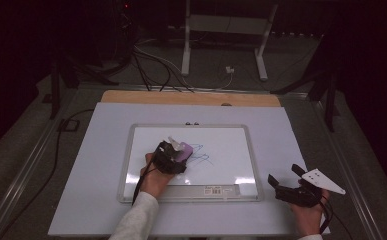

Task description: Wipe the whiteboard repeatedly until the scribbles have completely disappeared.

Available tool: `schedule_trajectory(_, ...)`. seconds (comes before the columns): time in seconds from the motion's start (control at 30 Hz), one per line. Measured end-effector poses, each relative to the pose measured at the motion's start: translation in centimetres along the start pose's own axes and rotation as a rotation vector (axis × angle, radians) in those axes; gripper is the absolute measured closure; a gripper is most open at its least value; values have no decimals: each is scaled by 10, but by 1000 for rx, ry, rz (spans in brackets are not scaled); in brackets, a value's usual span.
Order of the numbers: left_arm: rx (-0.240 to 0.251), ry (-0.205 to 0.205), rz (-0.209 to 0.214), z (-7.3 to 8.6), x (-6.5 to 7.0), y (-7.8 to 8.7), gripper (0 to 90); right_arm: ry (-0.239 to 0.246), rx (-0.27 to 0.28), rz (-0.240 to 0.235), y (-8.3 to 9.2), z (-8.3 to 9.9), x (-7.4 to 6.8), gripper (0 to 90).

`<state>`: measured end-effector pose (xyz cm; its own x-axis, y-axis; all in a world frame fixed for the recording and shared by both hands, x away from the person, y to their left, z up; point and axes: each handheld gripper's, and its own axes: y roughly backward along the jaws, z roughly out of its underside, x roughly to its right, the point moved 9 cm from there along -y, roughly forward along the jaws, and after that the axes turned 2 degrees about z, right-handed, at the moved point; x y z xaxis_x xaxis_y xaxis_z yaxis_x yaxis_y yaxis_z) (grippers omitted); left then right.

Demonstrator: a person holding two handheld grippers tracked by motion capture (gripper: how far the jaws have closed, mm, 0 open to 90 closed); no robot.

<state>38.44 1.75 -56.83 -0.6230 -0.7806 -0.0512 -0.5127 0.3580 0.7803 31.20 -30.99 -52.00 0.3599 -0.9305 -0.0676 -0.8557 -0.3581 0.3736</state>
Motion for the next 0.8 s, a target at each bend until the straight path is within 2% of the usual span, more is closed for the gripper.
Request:
schedule_trajectory(0.17, 0, -68, 54, -4, 26, -1, 410, 1, 0, 0, 0, 0, 0, 0)
schedule_trajectory(0.27, -12, -67, 57, -5, 24, -2, 410, 1, -1, 1, 0, 0, 0, 0)
schedule_trajectory(0.37, -10, -55, 28, -8, 14, -5, 410, -4, 2, 1, 1, 0, 0, 0)
schedule_trajectory(0.67, -16, 84, -91, -7, -41, -10, 410, -10, 4, 5, 2, 0, 2, 0)
schedule_trajectory(0.73, -18, 106, -99, -8, -46, -11, 410, -8, 4, 4, 2, 0, 2, 0)
schedule_trajectory(0.8, -26, 103, -104, -9, -46, -11, 410, -4, 3, 2, 1, 0, 1, 0)
